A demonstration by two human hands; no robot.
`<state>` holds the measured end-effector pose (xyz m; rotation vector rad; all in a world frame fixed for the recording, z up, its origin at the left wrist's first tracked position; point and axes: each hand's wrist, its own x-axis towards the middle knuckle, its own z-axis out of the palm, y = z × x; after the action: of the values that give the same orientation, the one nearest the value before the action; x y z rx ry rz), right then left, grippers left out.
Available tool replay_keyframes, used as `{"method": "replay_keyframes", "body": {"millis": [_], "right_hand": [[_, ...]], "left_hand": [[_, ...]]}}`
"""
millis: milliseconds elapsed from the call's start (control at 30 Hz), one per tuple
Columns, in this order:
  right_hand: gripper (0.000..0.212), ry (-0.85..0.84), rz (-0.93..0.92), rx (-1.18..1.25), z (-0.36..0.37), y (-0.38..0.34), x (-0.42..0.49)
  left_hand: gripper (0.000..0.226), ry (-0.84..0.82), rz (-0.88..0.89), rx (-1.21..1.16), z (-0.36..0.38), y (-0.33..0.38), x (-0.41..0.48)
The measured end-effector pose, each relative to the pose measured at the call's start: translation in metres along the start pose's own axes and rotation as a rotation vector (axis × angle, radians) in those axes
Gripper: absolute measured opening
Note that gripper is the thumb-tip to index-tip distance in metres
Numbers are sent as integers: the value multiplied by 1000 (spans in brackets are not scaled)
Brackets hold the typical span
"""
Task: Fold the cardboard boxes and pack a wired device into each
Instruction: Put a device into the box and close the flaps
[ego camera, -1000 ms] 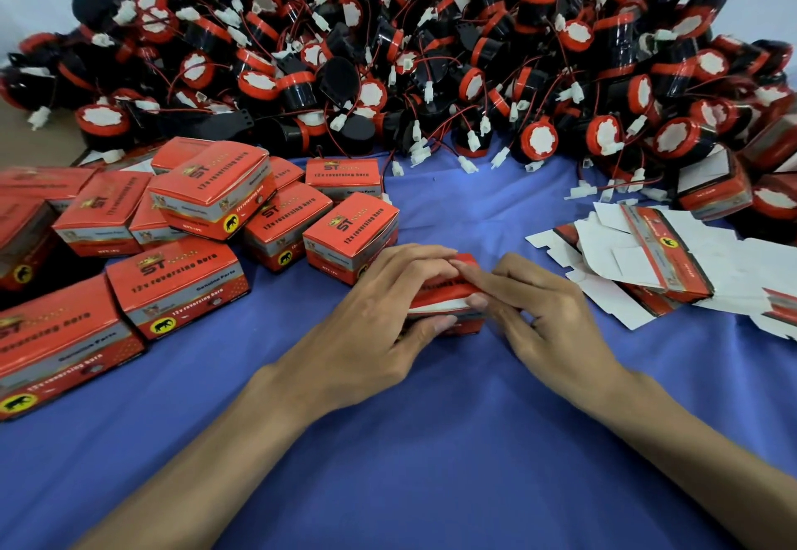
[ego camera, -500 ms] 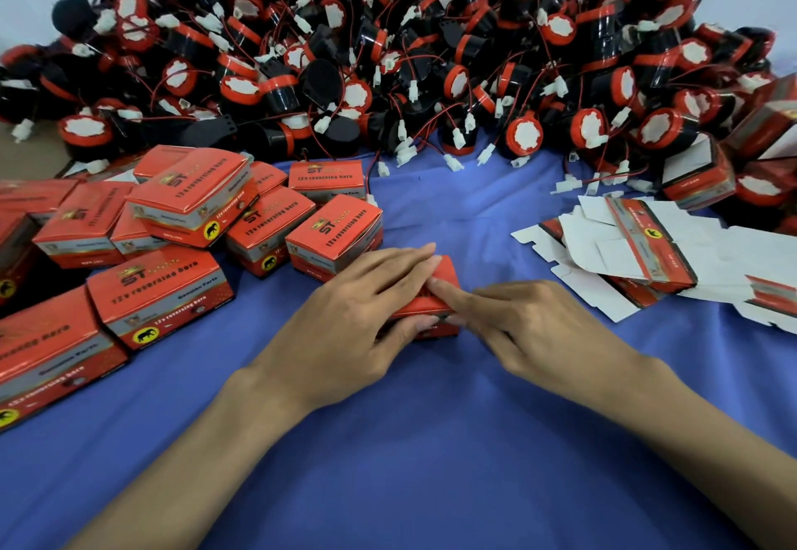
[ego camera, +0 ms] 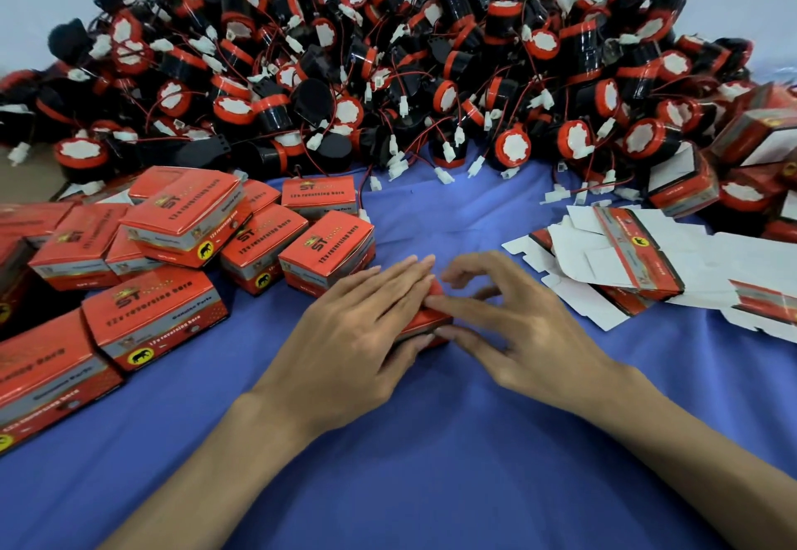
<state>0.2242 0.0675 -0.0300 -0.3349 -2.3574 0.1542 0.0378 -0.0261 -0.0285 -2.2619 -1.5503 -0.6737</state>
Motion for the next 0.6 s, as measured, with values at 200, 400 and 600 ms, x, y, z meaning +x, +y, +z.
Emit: {"method": "replay_keyframes", "body": {"millis": [200,400,600], "right_hand": [[21,-5,-19,9,-1,0,4],[29,80,85,-209,-15,11,2],[68,-339,882,-687,-33,40,2]], "left_hand": [[41,-2,-22,86,2,5,0],[33,84,-63,160,1,15,0],[31,154,-152,256,-5,23,-3]]}}
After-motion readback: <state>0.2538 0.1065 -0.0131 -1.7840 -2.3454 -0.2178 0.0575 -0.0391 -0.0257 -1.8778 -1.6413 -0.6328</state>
